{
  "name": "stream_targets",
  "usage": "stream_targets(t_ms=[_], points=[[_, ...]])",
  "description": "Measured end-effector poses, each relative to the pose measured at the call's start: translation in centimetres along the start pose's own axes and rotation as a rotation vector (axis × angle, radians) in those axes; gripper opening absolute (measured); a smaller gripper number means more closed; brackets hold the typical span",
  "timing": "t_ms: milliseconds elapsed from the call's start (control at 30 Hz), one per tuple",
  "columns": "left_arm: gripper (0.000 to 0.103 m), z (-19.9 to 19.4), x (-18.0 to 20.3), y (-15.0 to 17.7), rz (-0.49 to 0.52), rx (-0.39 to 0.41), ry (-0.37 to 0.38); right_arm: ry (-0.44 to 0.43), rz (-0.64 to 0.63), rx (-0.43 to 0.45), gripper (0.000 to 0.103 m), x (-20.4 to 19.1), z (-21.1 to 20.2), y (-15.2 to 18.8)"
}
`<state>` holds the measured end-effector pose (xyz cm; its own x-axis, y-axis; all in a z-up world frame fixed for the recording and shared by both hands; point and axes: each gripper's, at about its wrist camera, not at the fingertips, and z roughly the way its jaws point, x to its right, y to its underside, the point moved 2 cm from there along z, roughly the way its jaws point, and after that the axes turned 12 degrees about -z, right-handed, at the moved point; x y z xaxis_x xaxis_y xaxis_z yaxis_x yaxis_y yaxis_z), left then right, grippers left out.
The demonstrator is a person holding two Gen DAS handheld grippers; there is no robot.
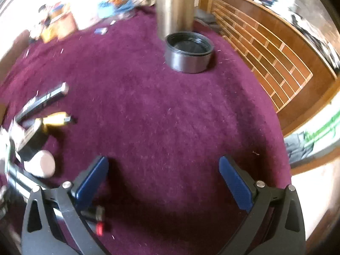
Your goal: Organize rigid objects
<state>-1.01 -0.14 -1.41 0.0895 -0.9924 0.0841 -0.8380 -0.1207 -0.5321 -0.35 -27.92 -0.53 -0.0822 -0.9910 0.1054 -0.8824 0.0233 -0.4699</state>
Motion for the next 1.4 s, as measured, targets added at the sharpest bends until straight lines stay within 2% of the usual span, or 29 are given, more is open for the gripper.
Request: stream_targets(t_ms=[67, 200, 267, 300, 333, 400, 500, 533, 567, 600, 633, 700, 733, 800, 867, 967, 1033, 1233, 1267, 1333, 1367, 1400], points=[[0.102, 0.1, 0.0, -0.1, -0.008, -0.003, 0.003, 0.023, 0.016, 0.039, 0.103, -0.1, 0.0, 0.0], [0.102, 0.1, -0.3, 0.0, -0.015, -0.005, 0.013, 0.016, 0.011, 0.016, 0.103, 0.0, 0.4, -0.7], [0.102, 0.1, -0.4, -0.1, -0.015, -0.005, 0.013, 0.011, 0.052, 0.011, 0.097, 0.4, -0.4, -0.5], [0.102, 0.1, -0.4, -0.1, -0.018, -0.006, 0.018, -0.003, 0.062, 0.041, 0.097, 0.3, -1.4, -0.4], [0.102, 0.0, -0.4, 0.0, -0.018, -0.005, 0.024, -0.001, 0.059, 0.096, 0.097, 0.0, -3.0, -0.2], [0.099, -0.5, -0.8, 0.0, -0.026, 0.0, 0.062, 0.066, 0.024, 0.27, 0.097, -1.1, -7.5, 0.6], [0.095, -3.5, -1.7, -0.1, -0.027, 0.075, 0.156, 0.161, -0.003, 0.62, 0.103, -3.1, -14.2, 3.0], [0.095, -5.1, -2.1, 0.0, -0.015, 0.116, 0.189, 0.146, -0.002, 0.736, 0.103, -3.5, -15.5, 3.9], [0.095, -6.9, -2.7, 0.0, -0.004, 0.162, 0.227, 0.121, -0.006, 0.791, 0.103, -3.9, -16.0, 4.0], [0.096, -8.9, -3.6, 0.0, 0.006, 0.221, 0.258, 0.096, -0.025, 0.767, 0.103, -4.5, -15.7, 3.4], [0.096, -10.7, -4.7, 0.0, 0.01, 0.278, 0.276, 0.058, -0.054, 0.697, 0.103, -5.0, -14.7, 2.4], [0.101, -12.9, -6.6, 0.0, 0.014, 0.348, 0.299, -0.003, -0.034, 0.591, 0.103, -5.3, -12.0, 1.0], [0.101, -13.6, -7.5, -0.1, 0.016, 0.37, 0.291, 0.0, -0.009, 0.567, 0.103, -5.2, -10.9, 0.8], [0.101, -13.7, -8.8, -0.2, 0.033, 0.362, 0.236, 0.011, 0.017, 0.533, 0.102, -5.4, -8.4, 0.9], [0.101, -13.0, -9.0, 0.3, 0.07, 0.306, 0.165, 0.016, 0.022, 0.495, 0.099, -5.3, -7.2, 0.9], [0.101, -11.9, -7.5, 1.8, 0.146, 0.261, 0.174, 0.001, 0.045, 0.526, 0.099, -4.5, -8.2, 1.3], [0.101, -10.9, -5.5, 2.8, 0.224, 0.255, 0.185, -0.02, 0.05, 0.504, 0.099, -4.6, -7.7, 1.5], [0.099, -8.0, -0.6, 4.1, 0.394, 0.237, 0.142, -0.043, 0.055, 0.492, 0.099, -4.7, -7.7, 2.3], [0.095, -7.2, 0.1, 4.0, 0.429, 0.232, 0.124, -0.047, 0.057, 0.491, 0.099, -4.6, -7.7, 2.3], [0.073, -6.2, 0.6, 3.9, 0.472, 0.211, 0.097, -0.05, 0.06, 0.483, 0.099, -4.6, -7.5, 2.3], [0.041, -5.3, 0.7, 3.9, 0.48, 0.152, 0.11, -0.051, 0.063, 0.479, 0.099, -4.5, -7.4, 2.2], [0.023, -4.6, 0.6, 3.9, 0.472, 0.086, 0.138, -0.054, 0.068, 0.476, 0.099, -4.5, -7.3, 2.1]])
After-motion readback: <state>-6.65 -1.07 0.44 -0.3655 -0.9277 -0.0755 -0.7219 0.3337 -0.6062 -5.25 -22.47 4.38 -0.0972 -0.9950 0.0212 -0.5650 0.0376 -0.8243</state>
